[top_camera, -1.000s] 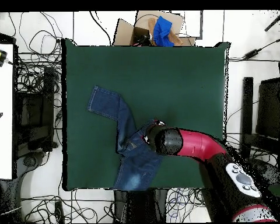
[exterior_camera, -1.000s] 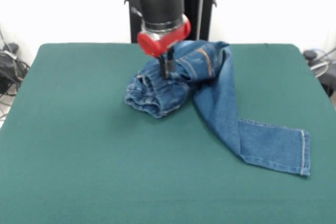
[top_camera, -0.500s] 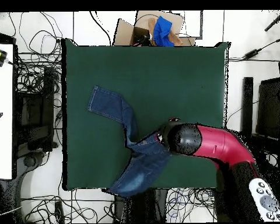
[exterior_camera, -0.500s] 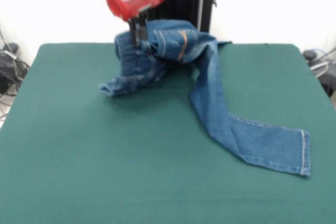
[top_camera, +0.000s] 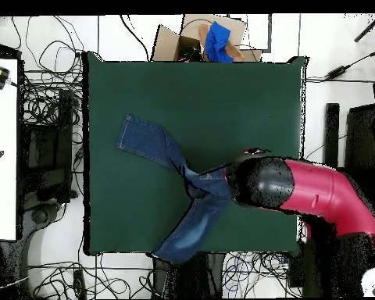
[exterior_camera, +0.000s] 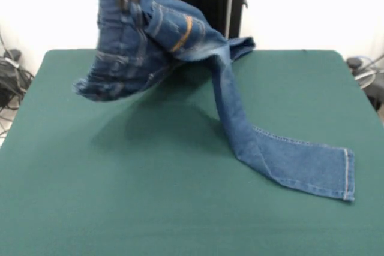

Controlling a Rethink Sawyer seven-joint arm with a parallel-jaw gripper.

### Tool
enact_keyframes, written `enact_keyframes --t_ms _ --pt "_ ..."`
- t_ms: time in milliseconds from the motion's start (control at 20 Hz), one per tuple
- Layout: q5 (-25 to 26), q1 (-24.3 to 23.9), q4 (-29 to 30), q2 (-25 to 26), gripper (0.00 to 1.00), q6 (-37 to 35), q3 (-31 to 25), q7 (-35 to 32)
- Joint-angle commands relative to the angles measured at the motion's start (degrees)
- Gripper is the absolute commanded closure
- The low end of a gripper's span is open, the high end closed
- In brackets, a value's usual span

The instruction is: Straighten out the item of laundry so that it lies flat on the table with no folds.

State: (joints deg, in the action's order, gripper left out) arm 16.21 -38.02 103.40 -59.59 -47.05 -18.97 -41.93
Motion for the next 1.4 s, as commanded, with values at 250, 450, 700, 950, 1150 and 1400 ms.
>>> enact_keyframes --t_ms 250,450,700,950,1150,1400 --pt "2.4 2.4 -7.2 -8.7 1.0 -10.6 -0.3 -3.1" --pt "2.1 1.7 -7.0 -7.7 1.0 -7.8 -1.1 -2.8" --pt "2.6 1.4 -6.6 -3.8 1.0 -3.9 -2.2 -2.8" --pt "2.1 0.4 -4.8 -3.4 1.0 -0.8 -2.5 -2.4" --pt "2.1 0.2 -4.3 -3.0 1.0 -0.1 -2.6 -2.1" --pt "1.8 -0.2 -3.6 -2.5 1.0 1.0 -2.7 -2.0"
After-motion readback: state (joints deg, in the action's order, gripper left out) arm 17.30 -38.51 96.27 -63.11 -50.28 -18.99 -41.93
